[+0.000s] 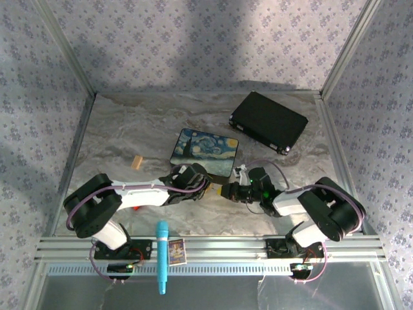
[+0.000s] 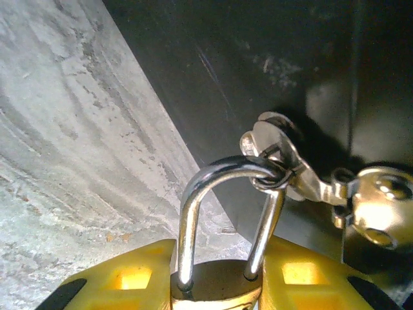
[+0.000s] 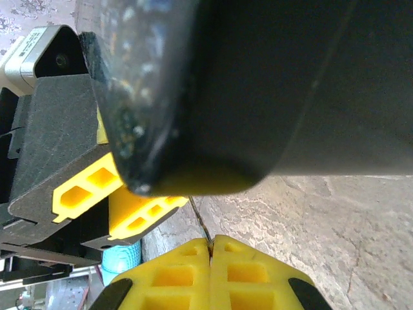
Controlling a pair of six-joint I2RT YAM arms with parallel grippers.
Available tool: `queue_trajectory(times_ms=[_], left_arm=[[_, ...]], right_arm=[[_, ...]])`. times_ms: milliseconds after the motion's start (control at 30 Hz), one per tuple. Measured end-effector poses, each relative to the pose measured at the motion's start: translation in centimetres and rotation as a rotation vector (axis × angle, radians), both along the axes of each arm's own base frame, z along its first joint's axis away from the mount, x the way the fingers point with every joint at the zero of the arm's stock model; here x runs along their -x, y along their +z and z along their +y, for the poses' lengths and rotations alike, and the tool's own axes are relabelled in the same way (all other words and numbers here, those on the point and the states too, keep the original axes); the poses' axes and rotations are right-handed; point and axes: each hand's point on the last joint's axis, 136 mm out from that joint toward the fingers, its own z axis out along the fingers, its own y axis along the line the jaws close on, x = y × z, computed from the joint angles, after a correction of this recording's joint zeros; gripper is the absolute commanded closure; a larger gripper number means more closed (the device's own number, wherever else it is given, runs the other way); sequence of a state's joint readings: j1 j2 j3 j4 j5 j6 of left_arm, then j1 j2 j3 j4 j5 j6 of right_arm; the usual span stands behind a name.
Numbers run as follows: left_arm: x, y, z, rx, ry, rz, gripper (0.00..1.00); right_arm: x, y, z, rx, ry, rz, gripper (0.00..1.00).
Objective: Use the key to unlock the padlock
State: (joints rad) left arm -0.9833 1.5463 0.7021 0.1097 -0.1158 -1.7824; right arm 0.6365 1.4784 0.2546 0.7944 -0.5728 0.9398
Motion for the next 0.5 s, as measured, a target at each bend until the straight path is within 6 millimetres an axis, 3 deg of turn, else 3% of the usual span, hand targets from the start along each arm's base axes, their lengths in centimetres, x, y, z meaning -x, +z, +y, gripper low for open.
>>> queue_trajectory(times_ms=[500], left_arm=[[-0.03, -0.01, -0.01, 0.018, 0.011, -0.001, 0.99]], right_arm=[[-0.35, -0.09, 0.23, -0.012, -0.023, 0.018, 1.00]])
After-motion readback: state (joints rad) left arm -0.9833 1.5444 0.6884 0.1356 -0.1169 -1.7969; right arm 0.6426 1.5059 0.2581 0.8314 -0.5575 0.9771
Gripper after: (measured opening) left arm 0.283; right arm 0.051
